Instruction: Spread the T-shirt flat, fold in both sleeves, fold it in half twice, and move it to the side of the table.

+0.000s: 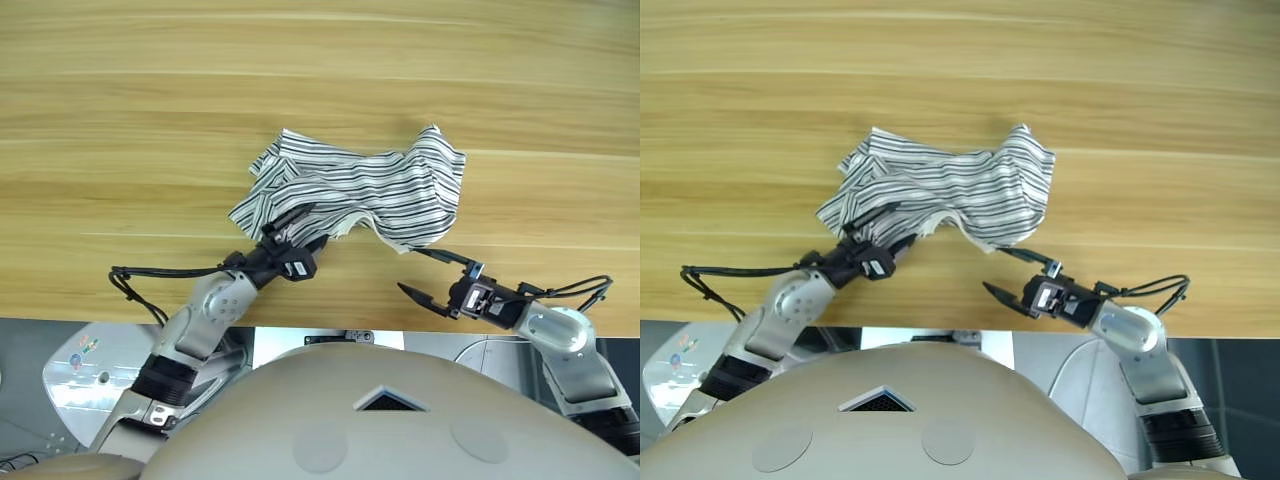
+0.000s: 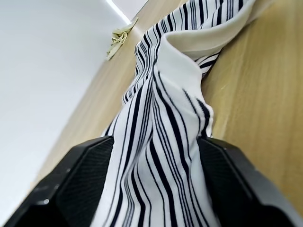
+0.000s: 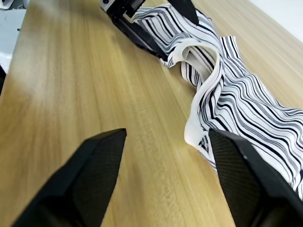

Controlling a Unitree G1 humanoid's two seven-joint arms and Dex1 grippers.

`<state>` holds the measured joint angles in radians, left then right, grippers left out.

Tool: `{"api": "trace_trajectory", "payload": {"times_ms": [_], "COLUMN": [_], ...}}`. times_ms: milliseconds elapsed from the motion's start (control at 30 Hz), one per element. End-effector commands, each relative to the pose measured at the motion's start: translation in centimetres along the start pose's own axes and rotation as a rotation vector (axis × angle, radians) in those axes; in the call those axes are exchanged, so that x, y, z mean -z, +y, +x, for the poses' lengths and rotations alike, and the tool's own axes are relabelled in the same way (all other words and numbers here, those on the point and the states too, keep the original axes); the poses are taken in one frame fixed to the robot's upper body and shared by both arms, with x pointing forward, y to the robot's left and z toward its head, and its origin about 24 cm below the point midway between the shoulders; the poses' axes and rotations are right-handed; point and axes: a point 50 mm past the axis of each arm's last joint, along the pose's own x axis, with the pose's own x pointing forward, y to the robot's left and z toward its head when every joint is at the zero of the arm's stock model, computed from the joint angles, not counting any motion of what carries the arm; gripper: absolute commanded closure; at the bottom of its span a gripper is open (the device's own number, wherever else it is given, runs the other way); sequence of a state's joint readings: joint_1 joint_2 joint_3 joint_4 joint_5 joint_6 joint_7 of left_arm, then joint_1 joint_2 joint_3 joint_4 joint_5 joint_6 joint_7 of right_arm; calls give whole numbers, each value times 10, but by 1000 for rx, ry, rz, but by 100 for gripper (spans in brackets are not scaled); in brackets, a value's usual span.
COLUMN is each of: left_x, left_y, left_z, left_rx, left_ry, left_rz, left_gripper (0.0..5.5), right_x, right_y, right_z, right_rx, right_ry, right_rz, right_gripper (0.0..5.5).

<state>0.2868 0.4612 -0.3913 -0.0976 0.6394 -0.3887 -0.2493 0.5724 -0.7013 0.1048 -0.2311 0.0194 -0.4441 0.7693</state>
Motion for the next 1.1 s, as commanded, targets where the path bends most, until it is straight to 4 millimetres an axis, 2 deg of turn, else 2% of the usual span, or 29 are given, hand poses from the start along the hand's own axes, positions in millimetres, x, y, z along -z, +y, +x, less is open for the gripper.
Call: {"api": "trace_trajectory", "payload": {"times_ms": [33,133,267,467,567,767,900,1100], "left_x": [8,-5,-17,15,22,22,22,24], "left_y": [-22,-30,-30,-20,-19,-23,-27,-31], "left_z": [-14,-30,-49,-47,-41,-39,-43,-43], "left_rx": [141,211,274,204,171,160,179,190], "left_ry": [78,37,0,171,211,215,219,221], "left_rz": [54,52,33,97,117,114,109,109], "left_gripper": [216,216,216,216,216,216,216,216], "right_x": [1,5,6,21,24,33,32,36], "right_y": [-2,-9,-19,-13,-11,-7,-9,-23], "right_z": [-11,-14,-5,10,18,20,11,-10], "right_rx": [-9,46,93,100,113,130,124,165], "right_ry": [38,65,91,139,129,134,137,200], "right_rz": [-41,-67,-105,-133,-131,-118,-125,-156], "right_gripper": [228,228,228,228,228,337,408,408]}}
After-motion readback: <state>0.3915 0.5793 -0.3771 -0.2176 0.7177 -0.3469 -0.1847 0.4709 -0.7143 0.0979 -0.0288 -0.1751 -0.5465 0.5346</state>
